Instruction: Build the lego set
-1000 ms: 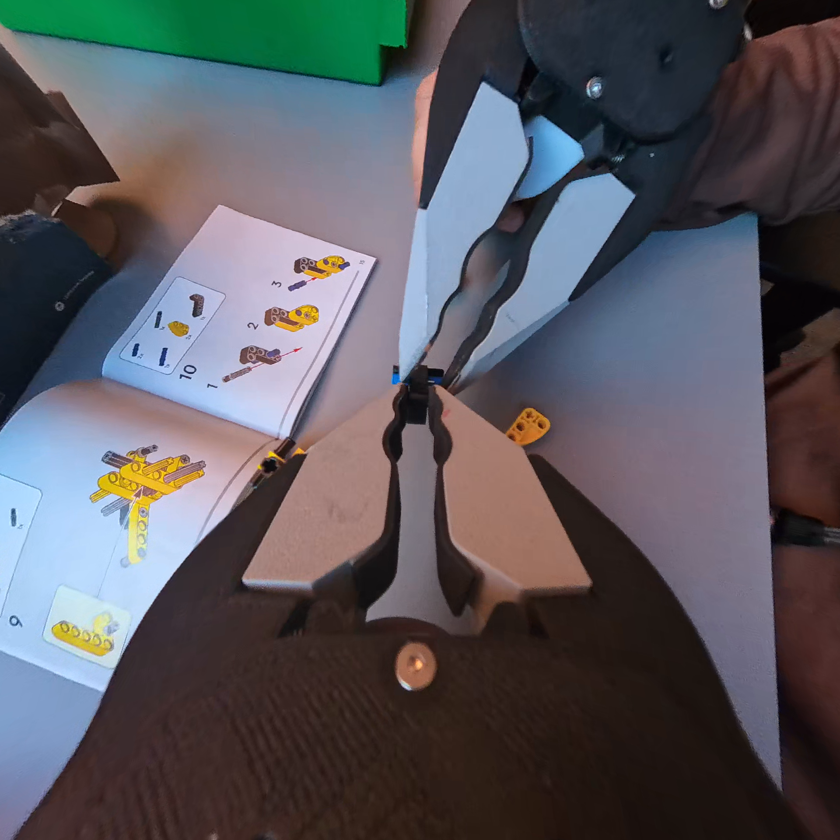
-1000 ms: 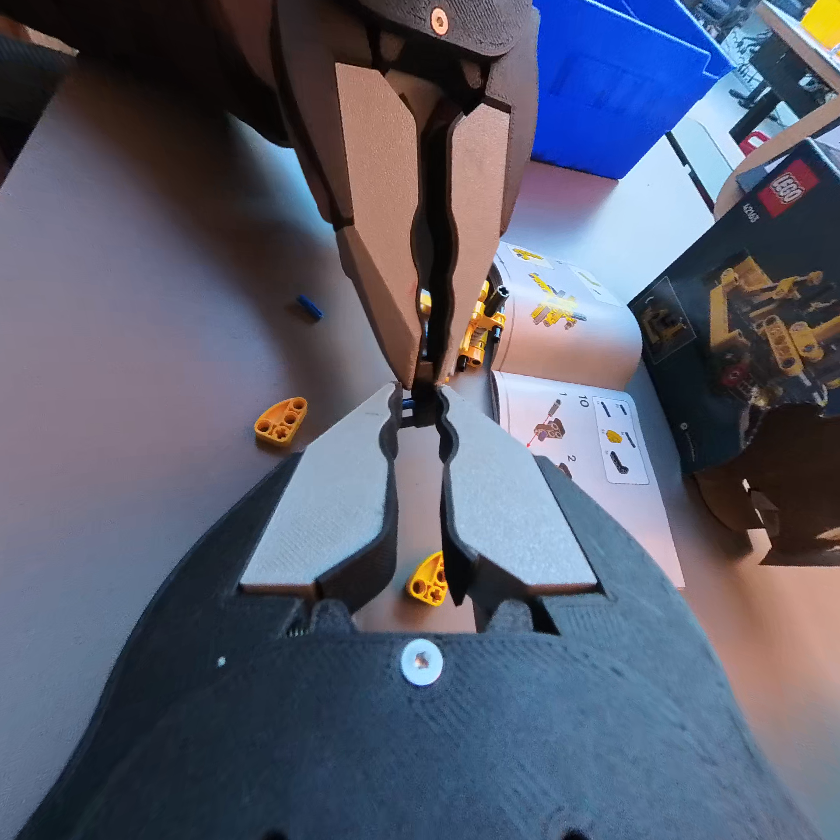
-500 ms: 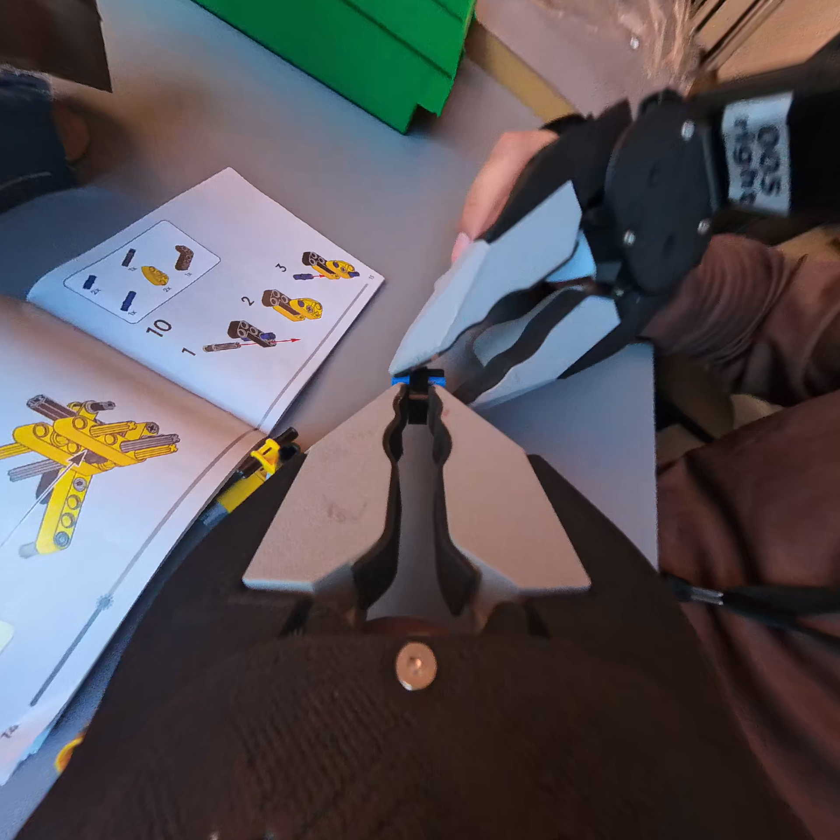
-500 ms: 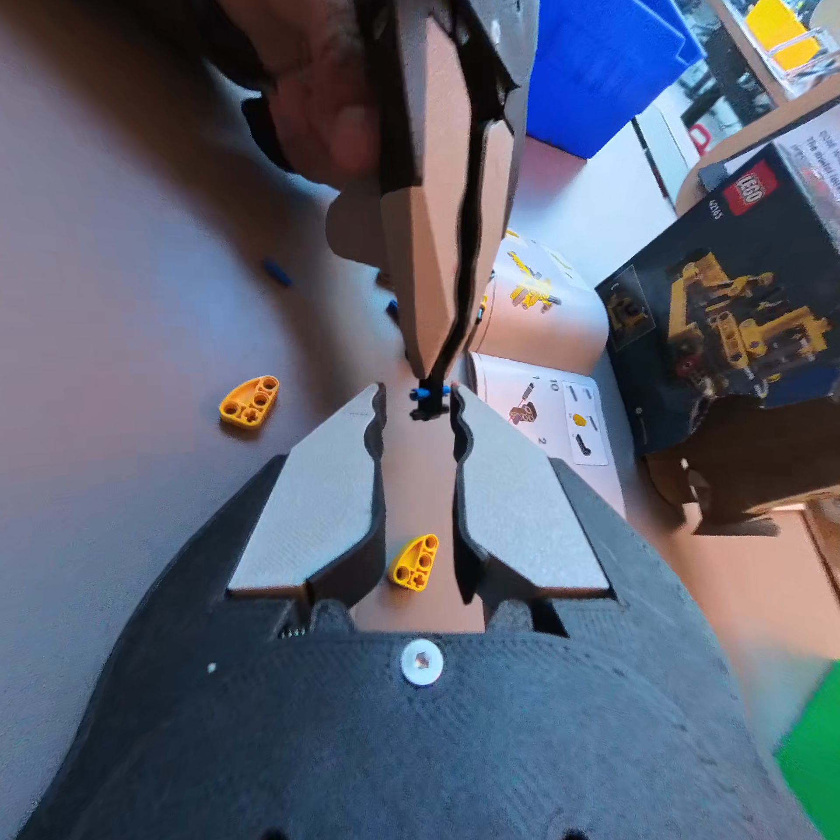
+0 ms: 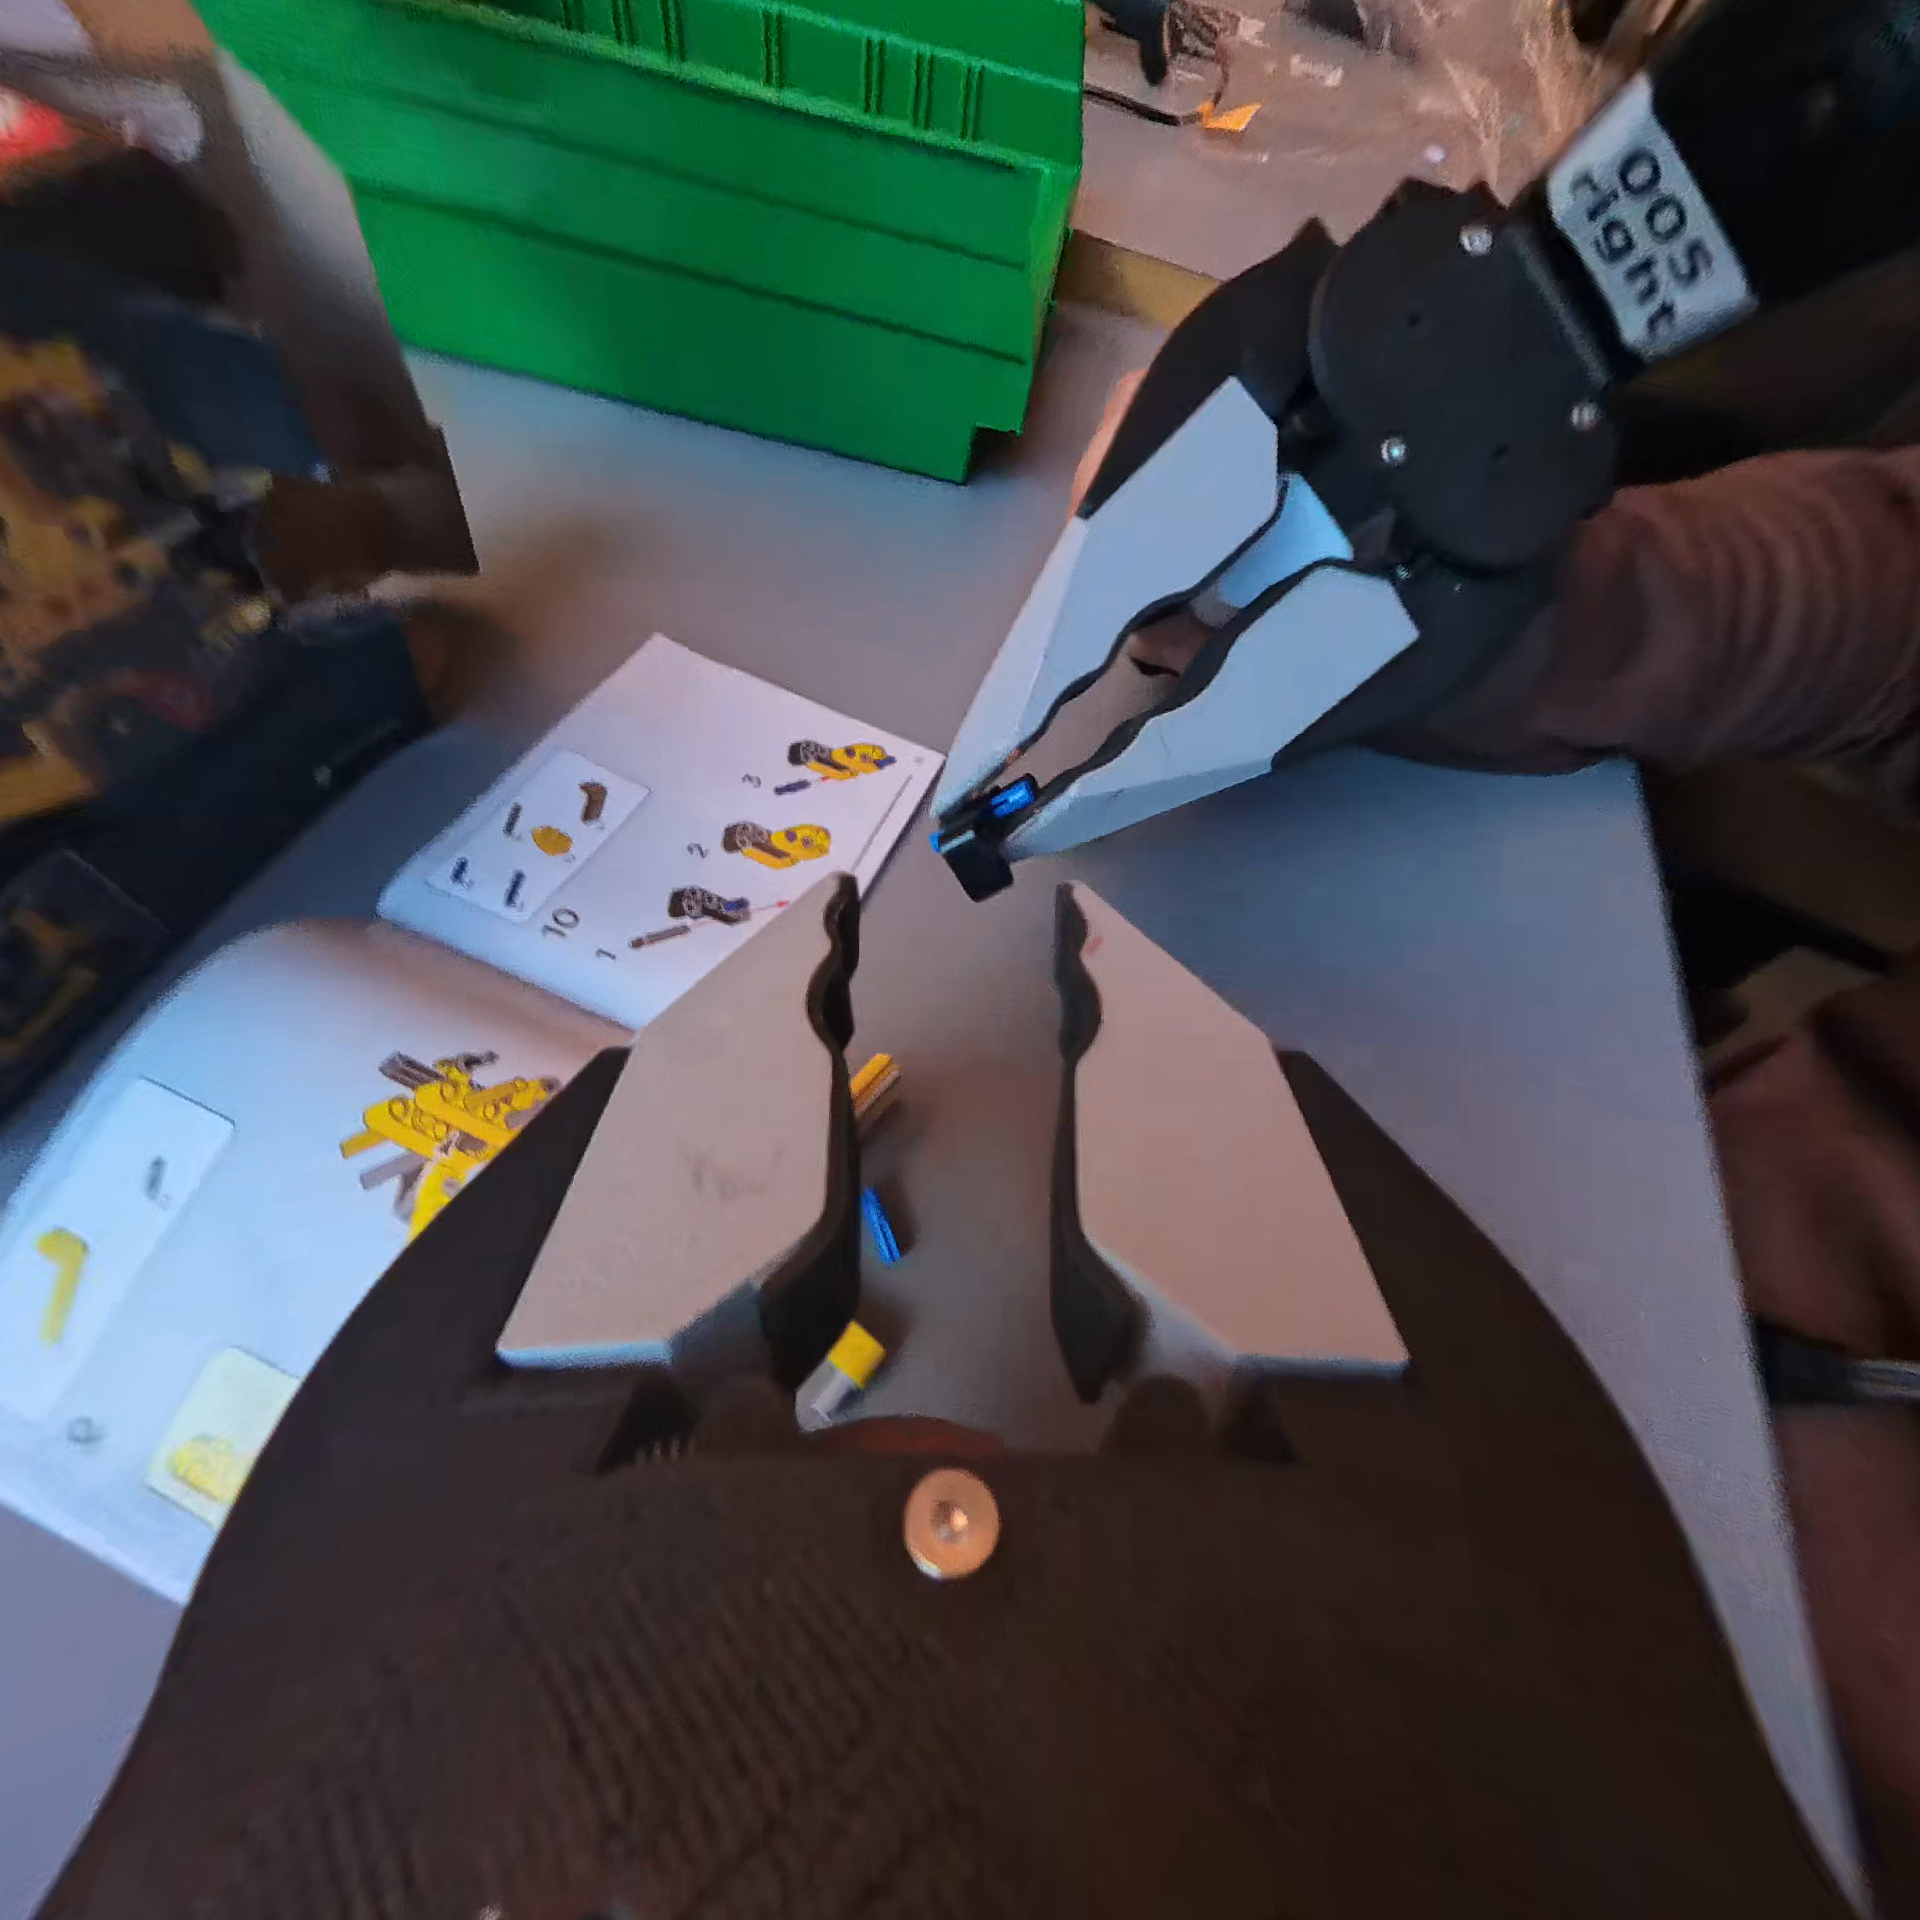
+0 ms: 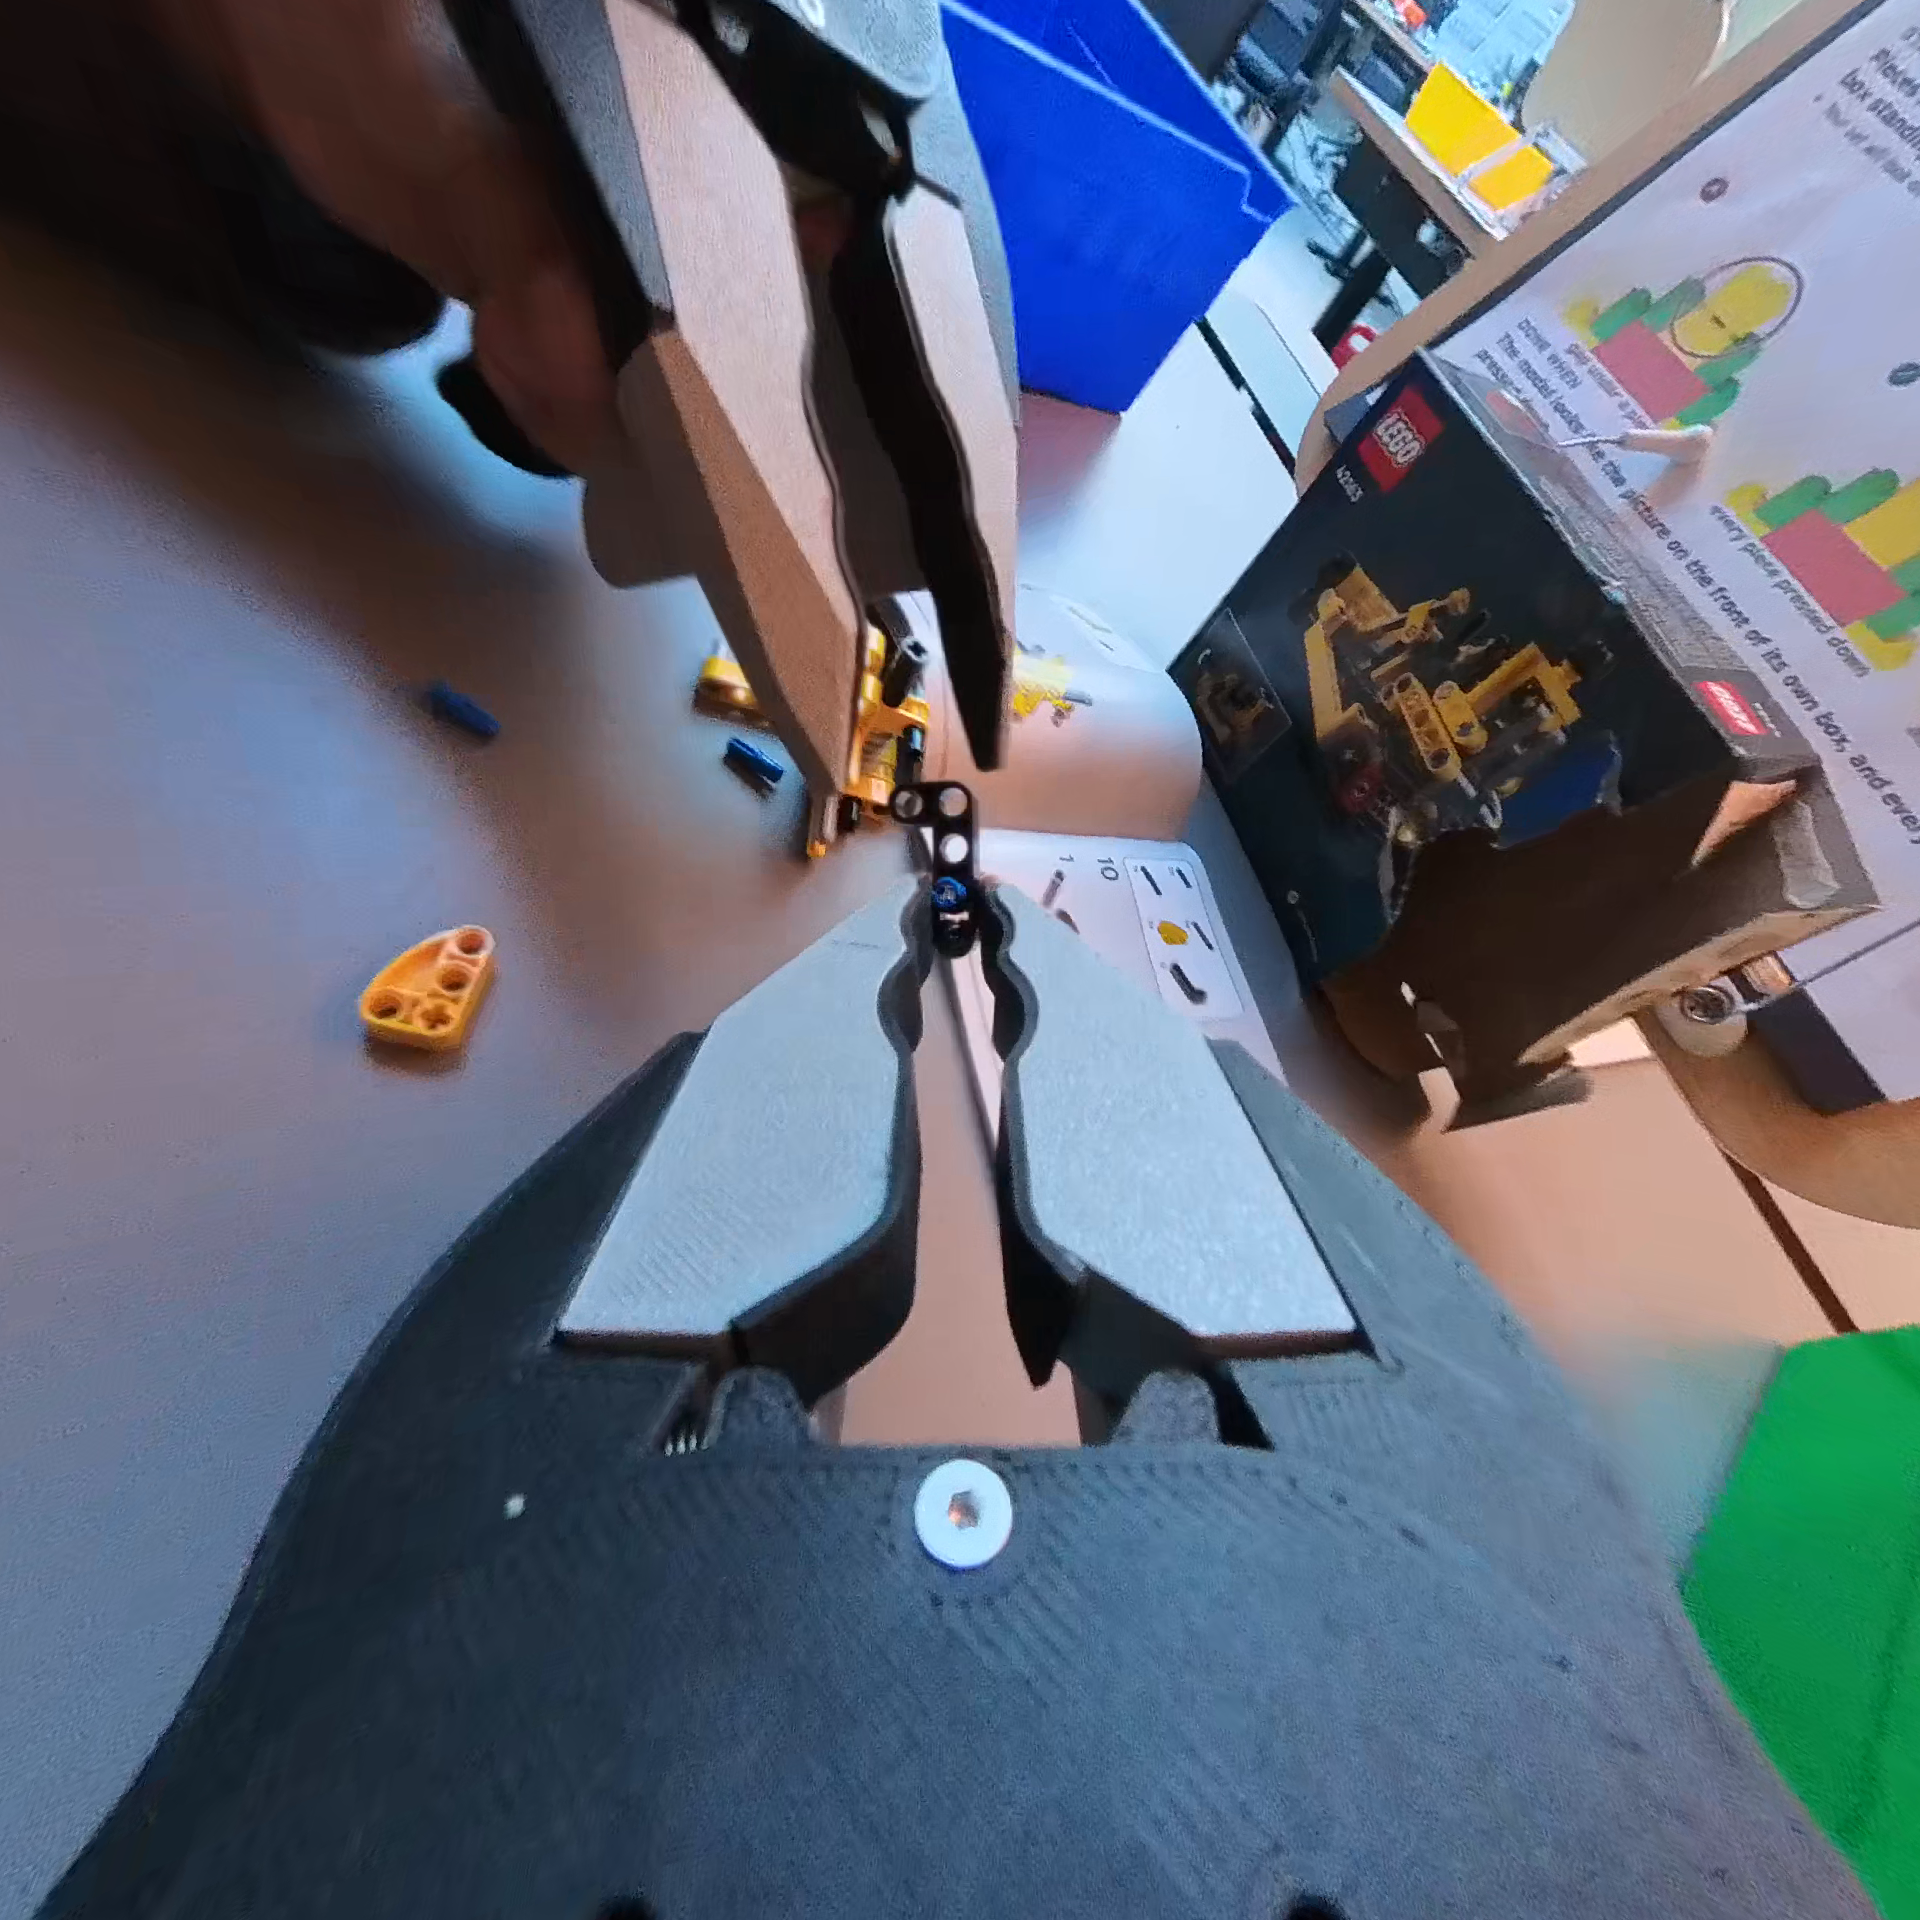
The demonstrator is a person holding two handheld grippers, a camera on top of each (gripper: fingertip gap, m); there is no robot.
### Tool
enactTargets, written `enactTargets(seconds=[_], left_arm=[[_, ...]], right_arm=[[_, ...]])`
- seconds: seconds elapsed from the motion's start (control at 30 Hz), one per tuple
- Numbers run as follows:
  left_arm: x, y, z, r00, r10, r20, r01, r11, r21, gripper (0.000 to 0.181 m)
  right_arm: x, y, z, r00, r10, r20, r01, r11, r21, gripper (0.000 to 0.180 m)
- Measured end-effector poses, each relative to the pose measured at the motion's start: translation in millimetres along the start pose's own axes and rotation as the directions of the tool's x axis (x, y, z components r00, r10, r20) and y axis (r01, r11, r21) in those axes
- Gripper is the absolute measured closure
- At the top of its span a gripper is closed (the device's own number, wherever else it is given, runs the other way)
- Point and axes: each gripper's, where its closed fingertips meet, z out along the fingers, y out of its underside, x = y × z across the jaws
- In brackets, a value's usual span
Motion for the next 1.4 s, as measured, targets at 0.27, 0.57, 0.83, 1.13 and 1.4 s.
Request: enactTargets(seconds=[0.27,0.57,0.83,1.13,1.4], left_arm=[[6.9,1.8,-0.4,0.784,0.584,0.208,-0.577,0.810,-0.099,0.165],[1.0,-10.9,-2.5,0.634,0.682,0.364,-0.689,0.712,-0.134,0.171],[-5.5,-14.5,-3.2,0.565,0.703,0.432,-0.712,0.680,-0.177,0.173],[-4.5,-17.5,-1.7,0.486,0.736,0.472,-0.754,0.626,-0.200,0.174],[-3.6,-15.7,1.3,0.488,0.736,0.469,-0.751,0.628,-0.204,0.174]], right_arm=[[-4.1,-6.1,-2.6,0.993,0.097,0.074,-0.102,0.993,0.057,0.175],[-3.9,-15.5,-1.4,0.980,0.185,0.077,-0.192,0.978,0.084,0.174],[-0.8,-15.3,0.8,0.952,0.303,0.049,-0.306,0.950,0.067,0.174],[0.0,-13.3,-0.1,0.904,0.415,0.099,-0.422,0.904,0.063,0.175],[6.4,-5.6,-0.7,0.920,0.390,0.026,-0.391,0.920,0.031,0.175]])
